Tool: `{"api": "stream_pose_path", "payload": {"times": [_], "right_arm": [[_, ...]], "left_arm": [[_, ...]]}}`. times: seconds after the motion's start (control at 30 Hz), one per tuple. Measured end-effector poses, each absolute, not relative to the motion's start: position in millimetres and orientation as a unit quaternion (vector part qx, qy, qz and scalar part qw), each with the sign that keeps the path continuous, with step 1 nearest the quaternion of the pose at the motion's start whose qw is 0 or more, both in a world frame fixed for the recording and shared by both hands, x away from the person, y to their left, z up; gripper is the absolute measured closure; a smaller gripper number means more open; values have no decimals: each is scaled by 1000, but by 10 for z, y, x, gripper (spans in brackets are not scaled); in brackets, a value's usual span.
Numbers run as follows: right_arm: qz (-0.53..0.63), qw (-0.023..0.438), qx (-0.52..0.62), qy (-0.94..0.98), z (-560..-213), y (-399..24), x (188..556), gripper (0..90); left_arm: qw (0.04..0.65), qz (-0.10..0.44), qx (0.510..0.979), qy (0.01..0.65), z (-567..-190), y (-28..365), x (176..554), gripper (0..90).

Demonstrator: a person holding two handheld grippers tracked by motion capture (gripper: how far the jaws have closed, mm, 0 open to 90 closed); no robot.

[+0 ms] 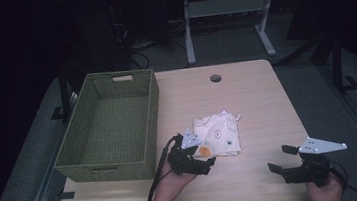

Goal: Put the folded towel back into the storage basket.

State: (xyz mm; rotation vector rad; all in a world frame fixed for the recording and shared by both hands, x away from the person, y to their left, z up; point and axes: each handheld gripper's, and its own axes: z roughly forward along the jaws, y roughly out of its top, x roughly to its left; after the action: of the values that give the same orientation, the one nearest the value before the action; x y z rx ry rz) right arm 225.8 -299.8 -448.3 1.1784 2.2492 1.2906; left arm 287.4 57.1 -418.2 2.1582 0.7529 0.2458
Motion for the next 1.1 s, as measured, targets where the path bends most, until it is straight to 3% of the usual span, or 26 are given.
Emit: {"api": "stream_pose_path", "payload": {"times": [0.77, 1.1], "right_arm": [[452, 150, 410, 778, -4475, -3028, 2258, 138], [453, 152, 407, 778, -4472, -3025, 2255, 138]], "left_arm": [[353, 92, 886, 287, -4300, 123, 3386, 246], [348, 119, 878, 306, -4396, -33, 3624, 288]]}}
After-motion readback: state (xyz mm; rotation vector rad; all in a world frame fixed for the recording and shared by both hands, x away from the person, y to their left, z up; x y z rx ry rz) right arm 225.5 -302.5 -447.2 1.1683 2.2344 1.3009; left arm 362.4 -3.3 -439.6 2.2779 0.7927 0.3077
